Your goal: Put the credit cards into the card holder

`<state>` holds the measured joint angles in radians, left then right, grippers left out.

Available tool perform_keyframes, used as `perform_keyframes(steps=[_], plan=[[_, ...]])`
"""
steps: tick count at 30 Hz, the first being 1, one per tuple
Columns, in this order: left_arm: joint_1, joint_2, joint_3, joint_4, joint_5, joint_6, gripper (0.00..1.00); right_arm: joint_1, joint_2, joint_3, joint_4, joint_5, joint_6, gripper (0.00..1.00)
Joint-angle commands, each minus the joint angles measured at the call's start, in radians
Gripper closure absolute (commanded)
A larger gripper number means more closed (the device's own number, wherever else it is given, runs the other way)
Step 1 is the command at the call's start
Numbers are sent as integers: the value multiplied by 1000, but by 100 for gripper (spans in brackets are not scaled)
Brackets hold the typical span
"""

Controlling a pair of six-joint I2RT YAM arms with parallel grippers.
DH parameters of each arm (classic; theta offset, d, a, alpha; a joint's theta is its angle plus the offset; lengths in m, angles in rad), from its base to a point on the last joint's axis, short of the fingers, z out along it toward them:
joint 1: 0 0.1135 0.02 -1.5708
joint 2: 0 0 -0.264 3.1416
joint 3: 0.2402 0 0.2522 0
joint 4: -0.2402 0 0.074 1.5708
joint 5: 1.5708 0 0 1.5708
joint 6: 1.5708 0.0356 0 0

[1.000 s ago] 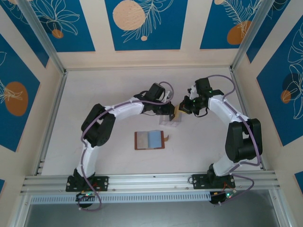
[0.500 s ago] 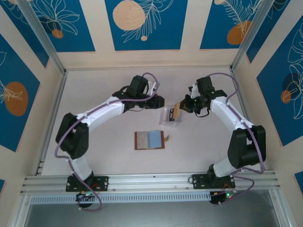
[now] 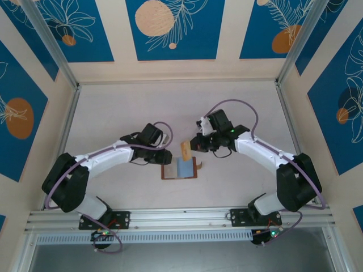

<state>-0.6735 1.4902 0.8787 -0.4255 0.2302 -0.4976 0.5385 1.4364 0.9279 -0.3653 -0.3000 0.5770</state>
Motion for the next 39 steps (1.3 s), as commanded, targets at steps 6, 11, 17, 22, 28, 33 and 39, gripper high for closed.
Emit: perform_keyframes(steps=[6, 11, 17, 22, 28, 33, 39], plan=[[-40, 28, -51, 49, -84, 1, 61, 60, 19, -151, 326, -39, 103, 100], [-63, 63, -56, 81, -106, -8, 61, 63, 32, -207, 408, -26, 129, 100], [-91, 116, -67, 92, -166, -23, 61, 66, 45, -247, 456, -25, 143, 100], [-101, 118, -97, 104, -194, -49, 63, 71, 50, -276, 484, -8, 153, 100], [-104, 103, -135, 109, -215, -71, 65, 65, 38, -312, 510, 15, 165, 100], [-109, 108, -144, 116, -213, -79, 66, 73, 43, -346, 574, 15, 202, 100], [-110, 118, -147, 121, -209, -80, 66, 72, 8, -392, 638, 11, 254, 100]])
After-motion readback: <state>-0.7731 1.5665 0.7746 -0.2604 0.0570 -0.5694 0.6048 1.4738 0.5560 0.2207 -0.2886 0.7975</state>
